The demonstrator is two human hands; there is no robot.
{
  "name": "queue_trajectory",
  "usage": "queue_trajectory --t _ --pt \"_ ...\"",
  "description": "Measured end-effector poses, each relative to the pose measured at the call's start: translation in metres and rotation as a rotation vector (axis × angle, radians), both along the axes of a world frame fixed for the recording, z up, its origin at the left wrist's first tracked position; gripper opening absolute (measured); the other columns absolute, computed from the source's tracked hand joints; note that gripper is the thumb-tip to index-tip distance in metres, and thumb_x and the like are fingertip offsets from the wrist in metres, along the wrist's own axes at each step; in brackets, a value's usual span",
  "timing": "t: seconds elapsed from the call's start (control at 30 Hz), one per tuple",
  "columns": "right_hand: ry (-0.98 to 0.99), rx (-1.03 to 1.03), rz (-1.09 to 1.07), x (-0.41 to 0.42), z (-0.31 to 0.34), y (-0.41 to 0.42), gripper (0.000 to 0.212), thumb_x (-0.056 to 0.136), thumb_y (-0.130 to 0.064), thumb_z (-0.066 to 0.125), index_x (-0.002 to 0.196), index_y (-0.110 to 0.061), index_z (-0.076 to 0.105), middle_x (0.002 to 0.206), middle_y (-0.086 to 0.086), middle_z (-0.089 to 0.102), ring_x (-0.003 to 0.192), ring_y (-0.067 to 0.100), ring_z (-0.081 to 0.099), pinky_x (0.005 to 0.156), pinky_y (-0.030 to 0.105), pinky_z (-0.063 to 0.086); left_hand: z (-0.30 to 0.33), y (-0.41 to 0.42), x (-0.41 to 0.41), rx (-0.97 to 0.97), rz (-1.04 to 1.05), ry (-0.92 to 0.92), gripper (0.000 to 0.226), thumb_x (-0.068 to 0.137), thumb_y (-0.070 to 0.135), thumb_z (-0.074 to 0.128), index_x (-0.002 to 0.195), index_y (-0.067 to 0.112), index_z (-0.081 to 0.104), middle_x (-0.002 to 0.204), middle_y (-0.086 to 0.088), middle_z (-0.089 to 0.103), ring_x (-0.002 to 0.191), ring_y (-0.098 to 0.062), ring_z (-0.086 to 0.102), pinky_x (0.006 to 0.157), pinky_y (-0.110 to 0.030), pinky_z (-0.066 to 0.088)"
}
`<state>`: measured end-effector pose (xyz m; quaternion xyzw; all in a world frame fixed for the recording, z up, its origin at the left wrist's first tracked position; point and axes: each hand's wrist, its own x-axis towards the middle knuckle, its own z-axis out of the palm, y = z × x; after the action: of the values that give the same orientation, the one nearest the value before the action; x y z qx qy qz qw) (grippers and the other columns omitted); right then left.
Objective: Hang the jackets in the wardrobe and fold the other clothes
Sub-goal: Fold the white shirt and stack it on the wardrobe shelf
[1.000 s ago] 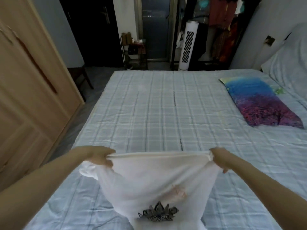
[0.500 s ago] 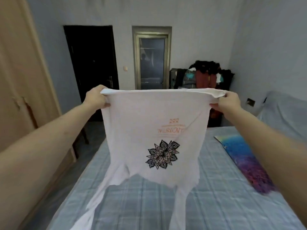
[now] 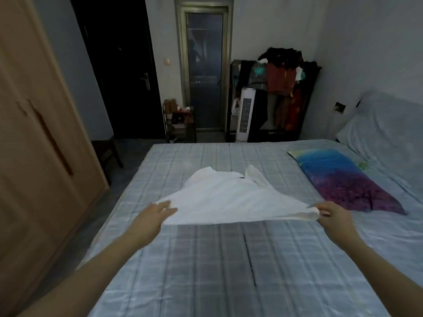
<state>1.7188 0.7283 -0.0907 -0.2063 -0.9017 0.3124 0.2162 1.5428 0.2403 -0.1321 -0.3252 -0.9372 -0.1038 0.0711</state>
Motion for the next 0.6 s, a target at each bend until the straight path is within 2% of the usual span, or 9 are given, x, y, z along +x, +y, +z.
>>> queue_trajectory --t 0.07,0.17,0.27,0.37,0.47,0.5,0.53,0.57,0.6 --pt "-0.13 0.015 0.022 0.035 -0.053 -0.012 0.001 0.069 -0.017 0.071 0.069 -0.017 0.072 0.075 0.006 0.064 0.072 0.03 0.061 0.059 0.032 0.038 -0.063 -0.01 0.041 -0.094 0.026 -0.147 0.082 0.073 -0.009 0.038 0.143 0.033 0.037 0.145 -0.012 0.045 0.114 -0.035 0.062 0.091 -0.043 0.051" --pt "-0.333 0.017 0.071 0.085 -0.136 -0.029 0.025 0.068 -0.007 0.083 0.066 -0.025 0.066 0.081 -0.002 0.056 0.078 0.022 0.055 0.063 0.034 0.043 -0.132 -0.017 0.102 -0.38 0.022 -0.447 0.08 0.091 -0.007 0.029 0.155 0.037 0.006 0.162 -0.002 0.008 0.143 -0.022 0.031 0.107 -0.033 0.035" --pt "-0.573 0.065 0.174 0.14 -0.21 -0.055 0.011 0.075 -0.017 0.078 0.077 -0.023 0.069 0.089 -0.01 0.049 0.093 0.014 0.05 0.065 0.029 0.039 -0.197 -0.022 0.163 -0.548 0.038 -0.594 0.082 0.093 -0.005 0.028 0.153 0.04 -0.006 0.164 -0.005 0.002 0.138 -0.023 0.04 0.1 -0.034 0.04" --pt "-0.708 0.057 0.144 0.189 -0.27 -0.076 0.007 0.082 -0.018 0.07 0.089 -0.019 0.069 0.095 -0.01 0.048 0.101 0.012 0.048 0.068 0.027 0.038 -0.252 -0.032 0.205 -0.66 0.043 -0.571 0.084 0.093 -0.005 0.033 0.151 0.037 -0.011 0.163 -0.011 0.002 0.111 -0.028 0.061 0.085 -0.033 0.048" --pt "-0.781 0.045 0.084 0.222 -0.302 -0.091 0.008 0.087 -0.017 0.066 0.095 -0.019 0.068 0.095 -0.008 0.052 0.1 0.017 0.053 0.071 0.03 0.042 -0.273 -0.033 0.235 -0.777 0.025 -0.534 0.084 0.095 -0.001 0.041 0.154 0.035 -0.006 0.161 -0.02 0.002 0.096 -0.028 0.065 0.079 -0.034 0.049" --pt "-0.818 0.062 0.069 0.228 -0.305 -0.096 0.009 0.088 -0.018 0.064 0.097 -0.019 0.068 0.096 -0.006 0.056 0.098 0.018 0.055 0.073 0.031 0.045 -0.279 -0.034 0.243 -0.714 0.016 -0.489 0.088 0.09 0.003 0.054 0.155 0.03 0.002 0.158 -0.025 0.013 0.085 -0.028 0.067 0.073 -0.034 0.051" --pt "-0.845 0.088 0.052 0.233 -0.306 -0.1 0.01 0.089 -0.019 0.064 0.098 -0.02 0.068 0.097 -0.004 0.06 0.096 0.018 0.058 0.074 0.033 0.048 -0.282 -0.035 0.249 -0.681 0.014 -0.515 0.1 0.074 0.005 0.076 0.153 0.023 0.018 0.148 -0.033 0.032 0.063 -0.029 0.066 0.06 -0.034 0.052" --pt "-0.862 0.108 0.032 0.239 -0.306 -0.104 0.012 0.089 -0.02 0.064 0.099 -0.02 0.068 0.099 -0.002 0.063 0.094 0.019 0.059 0.075 0.034 0.051 -0.289 -0.04 0.257 -0.715 -0.028 -0.549 0.113 0.045 0.004 0.091 0.144 0.018 0.038 0.129 -0.036 0.053 0.038 -0.025 0.053 0.043 -0.031 0.049" --pt "-0.862 0.12 0.017 0.247 -0.306 -0.108 0.014 0.088 -0.02 0.064 0.101 -0.02 0.069 0.099 -0.001 0.065 0.092 0.02 0.061 0.075 0.035 0.052 -0.3 -0.048 0.261 -0.667 -0.095 -0.567 0.116 0.024 0.003 0.093 0.132 0.02 0.054 0.109 -0.034 0.065 0.026 -0.019 0.034 0.032 -0.026 0.041"
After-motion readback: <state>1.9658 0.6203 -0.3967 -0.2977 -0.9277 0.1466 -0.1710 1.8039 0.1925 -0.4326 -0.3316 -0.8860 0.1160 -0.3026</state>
